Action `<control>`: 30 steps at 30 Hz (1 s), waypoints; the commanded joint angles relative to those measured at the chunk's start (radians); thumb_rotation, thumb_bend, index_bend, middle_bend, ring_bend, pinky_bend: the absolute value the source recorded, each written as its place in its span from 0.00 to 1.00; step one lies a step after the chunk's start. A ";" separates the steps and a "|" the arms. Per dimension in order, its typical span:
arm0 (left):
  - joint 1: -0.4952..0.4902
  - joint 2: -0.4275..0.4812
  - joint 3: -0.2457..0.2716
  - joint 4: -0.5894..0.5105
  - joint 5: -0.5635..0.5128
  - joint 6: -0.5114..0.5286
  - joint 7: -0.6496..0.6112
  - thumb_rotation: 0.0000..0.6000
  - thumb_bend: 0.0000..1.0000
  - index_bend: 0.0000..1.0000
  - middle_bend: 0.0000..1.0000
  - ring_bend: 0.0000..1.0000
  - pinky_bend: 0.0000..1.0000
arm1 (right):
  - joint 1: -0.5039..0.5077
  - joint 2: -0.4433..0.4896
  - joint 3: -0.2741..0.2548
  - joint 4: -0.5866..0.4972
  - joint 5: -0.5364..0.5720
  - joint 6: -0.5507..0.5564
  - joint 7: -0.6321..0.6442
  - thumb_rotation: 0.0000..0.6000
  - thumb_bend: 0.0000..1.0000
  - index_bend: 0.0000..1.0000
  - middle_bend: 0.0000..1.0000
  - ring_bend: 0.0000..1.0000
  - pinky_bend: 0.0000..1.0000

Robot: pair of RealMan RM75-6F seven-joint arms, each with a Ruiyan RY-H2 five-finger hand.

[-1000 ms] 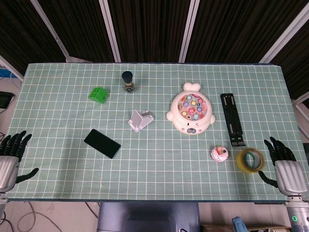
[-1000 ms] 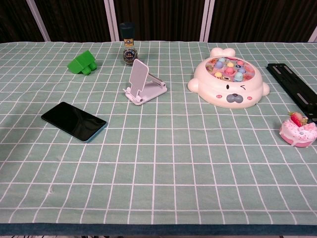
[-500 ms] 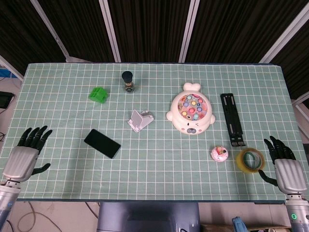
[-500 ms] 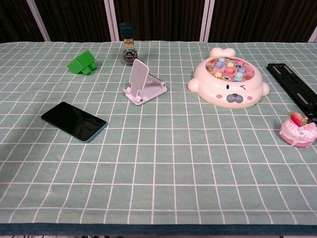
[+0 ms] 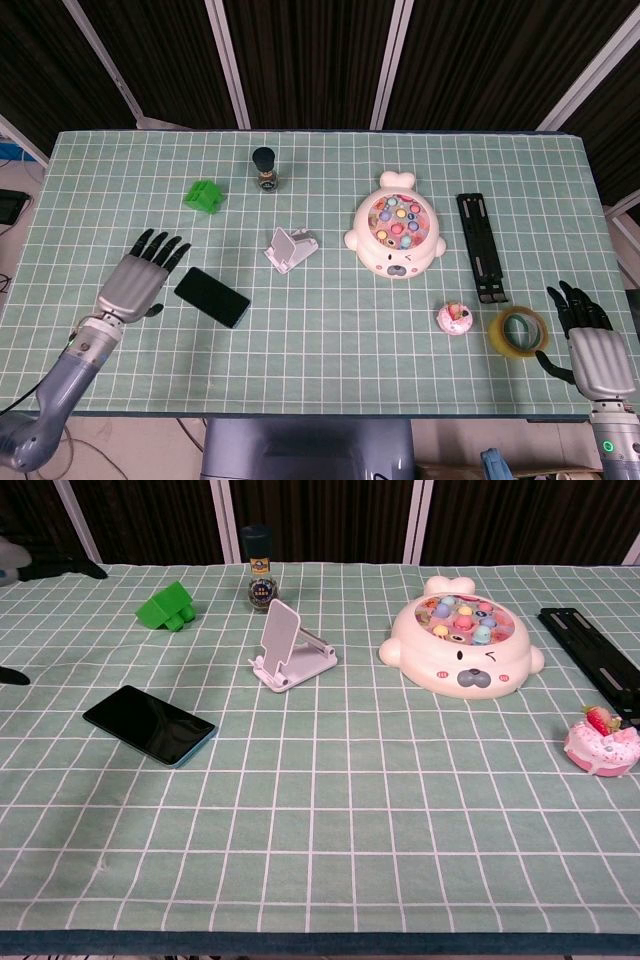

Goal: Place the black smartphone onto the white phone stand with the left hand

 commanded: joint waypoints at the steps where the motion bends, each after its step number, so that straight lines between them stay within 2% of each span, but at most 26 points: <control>1: -0.071 -0.046 -0.011 0.027 -0.081 -0.061 0.086 1.00 0.12 0.12 0.12 0.00 0.00 | 0.001 -0.001 0.000 0.001 0.002 -0.001 0.001 1.00 0.32 0.06 0.00 0.00 0.15; 12: -0.189 -0.147 0.038 0.097 -0.265 -0.114 0.224 1.00 0.12 0.20 0.17 0.00 0.00 | 0.001 0.000 0.000 -0.001 0.003 -0.002 0.002 1.00 0.32 0.07 0.00 0.00 0.15; 30: -0.260 -0.237 0.121 0.182 -0.365 -0.102 0.258 1.00 0.13 0.23 0.20 0.00 0.00 | 0.002 -0.002 0.000 0.005 0.003 -0.001 0.007 1.00 0.35 0.07 0.00 0.00 0.15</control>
